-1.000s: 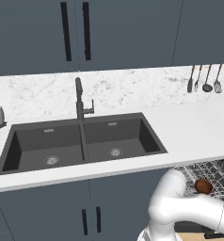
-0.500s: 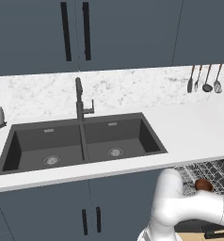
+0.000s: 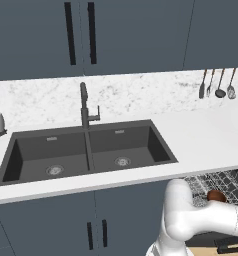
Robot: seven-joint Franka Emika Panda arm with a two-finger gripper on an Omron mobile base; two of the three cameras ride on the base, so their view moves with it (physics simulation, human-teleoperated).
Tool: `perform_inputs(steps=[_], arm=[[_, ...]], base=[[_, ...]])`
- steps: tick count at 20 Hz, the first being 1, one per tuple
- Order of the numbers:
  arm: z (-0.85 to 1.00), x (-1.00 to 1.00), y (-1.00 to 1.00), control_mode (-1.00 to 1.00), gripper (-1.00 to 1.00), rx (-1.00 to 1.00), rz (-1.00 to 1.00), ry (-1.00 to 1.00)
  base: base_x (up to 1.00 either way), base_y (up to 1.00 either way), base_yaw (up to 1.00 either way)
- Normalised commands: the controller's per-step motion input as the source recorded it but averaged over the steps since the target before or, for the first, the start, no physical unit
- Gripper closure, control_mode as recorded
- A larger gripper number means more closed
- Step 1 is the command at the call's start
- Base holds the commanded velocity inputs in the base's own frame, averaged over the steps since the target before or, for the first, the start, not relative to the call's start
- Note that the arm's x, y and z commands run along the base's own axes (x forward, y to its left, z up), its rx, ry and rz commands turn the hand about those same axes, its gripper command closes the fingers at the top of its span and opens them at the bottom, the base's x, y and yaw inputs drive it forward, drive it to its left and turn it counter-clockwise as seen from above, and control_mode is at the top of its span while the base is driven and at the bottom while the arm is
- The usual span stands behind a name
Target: Pick up the cup and bowl from the counter, place them in the dishwasher, and close the dishwasher door.
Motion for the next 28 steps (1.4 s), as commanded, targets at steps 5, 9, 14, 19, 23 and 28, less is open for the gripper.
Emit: perform_inputs(steps=[5,9,14,19,23,28], arm=[[-0.27,0.01,0.0,-1.0,1.0,0.02,0.04,0.0],[-0.38,0.12,0.0,-1.0,1.0,0.02,0.05,-0.01],[-0.31,0.12,0.0,-1.0,1.0,0.02,0.05,-0.02],[-0.21,0.03,-0.02,-1.0,1.0,0.02,0.03,-0.04],[-0.04,0.02,-0.25,-1.0,1.0,0.01,0.0,-0.02],[0.0,0.17,-0.4,-1.0,1.0,0.03,0.0,0.0]], base=[[0.0,0.0,0.0],[0.0,0.0,0.0],[0.0,0.0,0.0],[0.0,0.0,0.0],[0.0,0.0,0.0],[0.0,0.0,0.0]])
